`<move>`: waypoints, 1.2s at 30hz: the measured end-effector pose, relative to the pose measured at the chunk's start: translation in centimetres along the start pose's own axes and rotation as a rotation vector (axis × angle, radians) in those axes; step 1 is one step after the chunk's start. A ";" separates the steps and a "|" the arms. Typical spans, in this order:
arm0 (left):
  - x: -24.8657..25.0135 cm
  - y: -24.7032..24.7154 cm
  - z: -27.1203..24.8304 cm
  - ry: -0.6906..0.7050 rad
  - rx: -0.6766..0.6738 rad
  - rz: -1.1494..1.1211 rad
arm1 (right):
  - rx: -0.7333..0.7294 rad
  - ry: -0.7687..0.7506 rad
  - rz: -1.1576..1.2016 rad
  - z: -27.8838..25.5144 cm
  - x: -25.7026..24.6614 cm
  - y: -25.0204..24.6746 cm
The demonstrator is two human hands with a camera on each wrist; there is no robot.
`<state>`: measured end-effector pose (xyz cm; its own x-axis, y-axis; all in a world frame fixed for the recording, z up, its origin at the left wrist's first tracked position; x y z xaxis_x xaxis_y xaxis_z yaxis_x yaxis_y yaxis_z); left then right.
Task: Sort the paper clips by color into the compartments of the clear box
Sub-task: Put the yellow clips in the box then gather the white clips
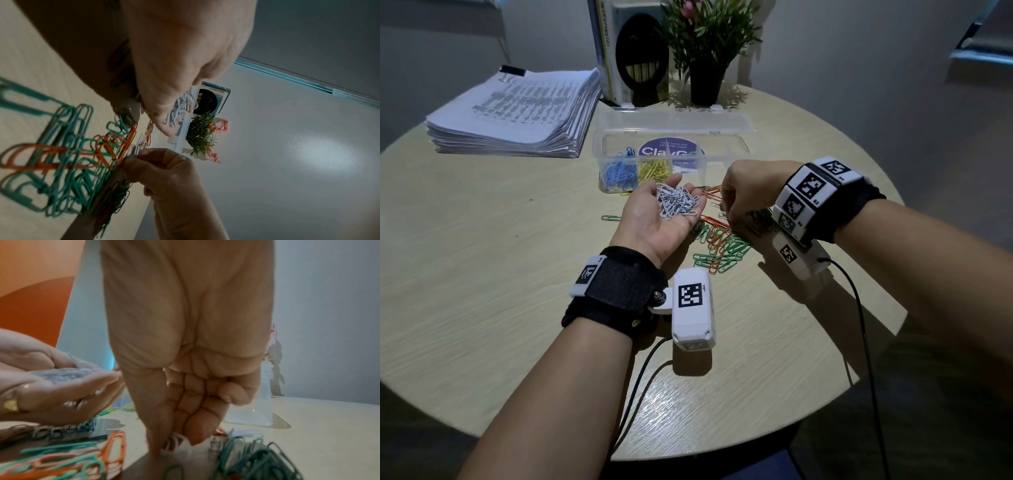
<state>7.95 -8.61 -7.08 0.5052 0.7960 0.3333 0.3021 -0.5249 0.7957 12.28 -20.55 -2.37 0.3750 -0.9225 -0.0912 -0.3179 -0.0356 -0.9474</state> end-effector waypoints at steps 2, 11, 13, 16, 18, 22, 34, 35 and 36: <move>0.0 0.0 0.0 0.000 -0.001 0.010 | 0.036 -0.014 0.060 -0.3 0.1 -0.7; -0.2 0.4 -0.1 -0.011 -0.040 0.030 | 0.207 -0.259 0.333 -1.4 -5.1 -5.1; -0.2 0.5 -0.1 -0.009 -0.047 0.058 | 0.192 -0.279 0.349 -1.3 -6.3 -4.9; -0.2 0.3 0.0 -0.005 -0.031 0.061 | 0.194 -0.248 0.383 -1.1 -6.3 -4.7; -0.2 0.0 0.2 -0.015 -0.015 0.026 | 0.230 -0.180 0.371 -1.0 -5.0 -5.0; -0.1 -0.3 0.5 -0.012 0.003 0.042 | 0.207 -0.024 0.184 -0.2 -1.9 -4.1; 0.0 -0.1 0.5 -0.005 -0.014 0.028 | 0.065 0.086 -0.006 1.8 0.5 -0.4; 0.0 -0.1 0.4 -0.006 -0.015 0.029 | 0.071 0.098 0.008 1.6 0.8 -0.6; 0.0 0.0 0.4 -0.006 -0.018 0.030 | 0.085 0.110 0.021 1.5 1.2 -1.0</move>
<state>8.24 -8.70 -7.26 0.5185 0.7783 0.3540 0.2727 -0.5430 0.7942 14.32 -21.04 -2.02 0.2698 -0.9595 -0.0814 -0.2477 0.0126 -0.9687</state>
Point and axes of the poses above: each hand's wrist, its own z-axis towards the middle knuckle, its own y-axis out of the palm, x = y × z, the point moved 7 cm from there along z, towards the middle knuckle, and after that the axes turned 9 degrees about -y, right-handed, at the moved point
